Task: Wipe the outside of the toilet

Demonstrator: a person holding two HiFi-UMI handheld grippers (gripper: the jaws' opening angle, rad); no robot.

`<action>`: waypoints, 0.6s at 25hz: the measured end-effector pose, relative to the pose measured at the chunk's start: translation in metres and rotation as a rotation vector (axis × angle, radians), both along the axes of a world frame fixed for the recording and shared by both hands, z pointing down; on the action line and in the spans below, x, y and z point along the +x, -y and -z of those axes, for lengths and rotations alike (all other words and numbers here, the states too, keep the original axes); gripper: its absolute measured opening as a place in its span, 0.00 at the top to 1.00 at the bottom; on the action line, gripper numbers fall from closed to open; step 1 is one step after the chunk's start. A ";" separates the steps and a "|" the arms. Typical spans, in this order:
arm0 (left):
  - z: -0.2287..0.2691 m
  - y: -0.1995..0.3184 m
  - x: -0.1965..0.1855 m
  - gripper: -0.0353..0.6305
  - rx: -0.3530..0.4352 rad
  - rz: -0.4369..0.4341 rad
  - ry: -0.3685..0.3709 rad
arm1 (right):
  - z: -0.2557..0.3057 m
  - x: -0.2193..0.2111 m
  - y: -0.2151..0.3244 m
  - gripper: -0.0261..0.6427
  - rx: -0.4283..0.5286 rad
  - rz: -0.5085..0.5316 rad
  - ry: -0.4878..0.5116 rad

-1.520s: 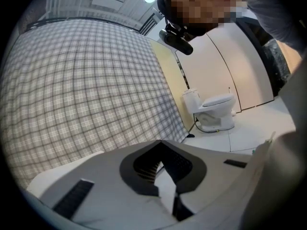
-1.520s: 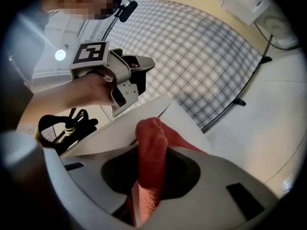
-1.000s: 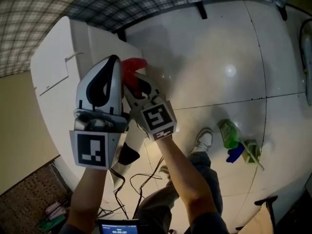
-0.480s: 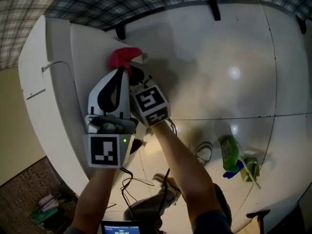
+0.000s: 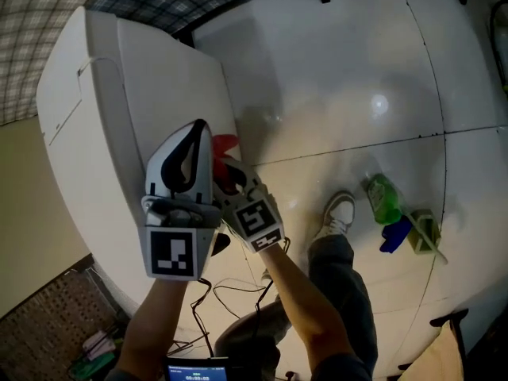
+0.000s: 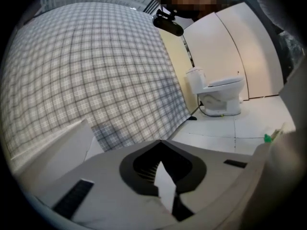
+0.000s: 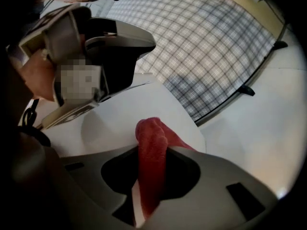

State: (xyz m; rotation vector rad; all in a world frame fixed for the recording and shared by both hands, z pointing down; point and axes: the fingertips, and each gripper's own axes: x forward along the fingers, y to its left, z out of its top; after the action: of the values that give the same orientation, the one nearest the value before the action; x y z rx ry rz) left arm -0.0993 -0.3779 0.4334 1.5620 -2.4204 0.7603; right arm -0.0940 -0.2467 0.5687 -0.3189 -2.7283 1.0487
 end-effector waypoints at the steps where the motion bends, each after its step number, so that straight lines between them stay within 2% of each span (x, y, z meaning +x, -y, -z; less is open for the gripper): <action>1: 0.002 -0.005 0.010 0.93 -0.009 -0.019 0.001 | 0.002 0.014 -0.009 0.83 -0.006 -0.014 -0.007; 5: 0.004 -0.021 0.037 0.93 -0.017 -0.059 -0.012 | 0.006 0.051 -0.037 0.83 -0.013 -0.046 -0.018; 9: 0.002 -0.024 0.050 0.93 -0.014 -0.092 -0.012 | 0.004 0.065 -0.042 0.83 -0.001 -0.070 -0.021; 12: -0.001 -0.014 0.044 0.93 -0.030 -0.103 -0.006 | 0.000 0.058 -0.030 0.83 -0.004 -0.089 -0.027; 15: -0.008 0.006 0.020 0.93 -0.048 -0.085 -0.017 | 0.001 0.038 -0.002 0.83 -0.014 -0.104 -0.025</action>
State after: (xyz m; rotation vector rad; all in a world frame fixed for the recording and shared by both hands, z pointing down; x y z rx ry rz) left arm -0.0789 -0.3843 0.4414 1.6553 -2.3187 0.8107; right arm -0.0559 -0.2452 0.5676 -0.1664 -2.7422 1.0903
